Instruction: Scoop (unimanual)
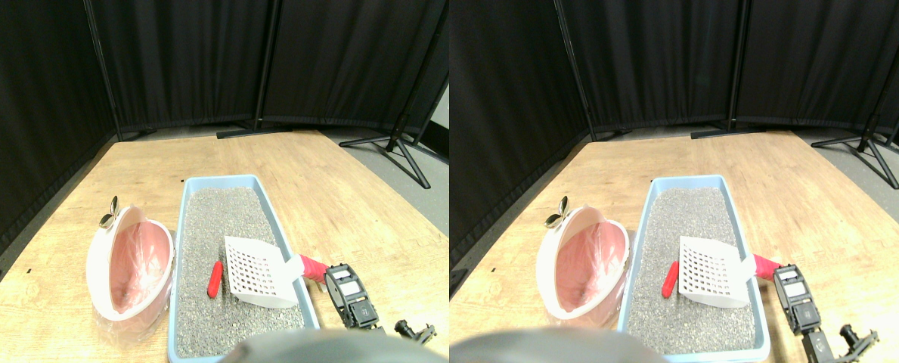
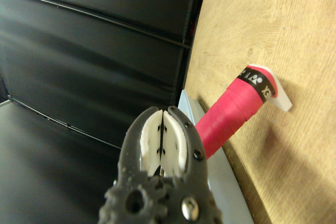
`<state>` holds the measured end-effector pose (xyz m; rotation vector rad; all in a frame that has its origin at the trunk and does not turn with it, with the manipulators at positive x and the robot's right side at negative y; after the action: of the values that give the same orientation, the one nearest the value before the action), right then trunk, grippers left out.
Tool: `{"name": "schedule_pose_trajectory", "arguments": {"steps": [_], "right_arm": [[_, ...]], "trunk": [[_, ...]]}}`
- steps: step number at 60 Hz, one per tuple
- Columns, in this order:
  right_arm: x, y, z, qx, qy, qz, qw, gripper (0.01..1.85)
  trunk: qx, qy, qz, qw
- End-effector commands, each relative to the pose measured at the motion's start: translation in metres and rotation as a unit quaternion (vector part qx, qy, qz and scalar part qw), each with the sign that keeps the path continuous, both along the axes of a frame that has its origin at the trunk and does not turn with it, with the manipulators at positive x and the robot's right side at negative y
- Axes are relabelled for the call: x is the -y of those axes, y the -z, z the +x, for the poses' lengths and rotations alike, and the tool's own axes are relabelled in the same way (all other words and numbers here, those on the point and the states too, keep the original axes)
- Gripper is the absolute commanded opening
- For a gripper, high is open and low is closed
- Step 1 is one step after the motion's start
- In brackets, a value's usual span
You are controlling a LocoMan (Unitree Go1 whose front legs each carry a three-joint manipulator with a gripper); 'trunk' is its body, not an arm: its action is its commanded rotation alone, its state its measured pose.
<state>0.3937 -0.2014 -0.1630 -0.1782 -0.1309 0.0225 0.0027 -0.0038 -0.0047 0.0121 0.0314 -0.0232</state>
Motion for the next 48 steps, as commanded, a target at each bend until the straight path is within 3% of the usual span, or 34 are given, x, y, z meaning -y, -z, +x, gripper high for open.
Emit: {"name": "schedule_pose_trajectory", "arguments": {"steps": [1,8,16,29,35,48], "right_arm": [[0.0,-0.008,0.0,0.019,0.001,-0.005,1.0,0.45],[0.0,-0.009,-0.002,0.017,-0.003,-0.007,1.0,0.44],[0.001,-0.01,-0.002,0.038,-0.031,-0.004,0.999,0.44],[-0.001,-0.011,-0.004,0.061,-0.065,0.049,0.995,0.72],[-0.002,-0.01,-0.004,0.045,-0.07,0.075,0.994,0.83],[-0.002,0.003,0.003,0.033,-0.084,0.102,0.991,0.89]], "trunk": [[0.0007,-0.003,-0.004,1.0],[0.0002,-0.002,-0.003,1.0],[0.0014,-0.001,-0.004,1.0],[-0.0008,-0.003,-0.006,1.0],[-0.0017,-0.004,-0.006,1.0],[-0.0041,-0.006,-0.009,0.9999]]}}
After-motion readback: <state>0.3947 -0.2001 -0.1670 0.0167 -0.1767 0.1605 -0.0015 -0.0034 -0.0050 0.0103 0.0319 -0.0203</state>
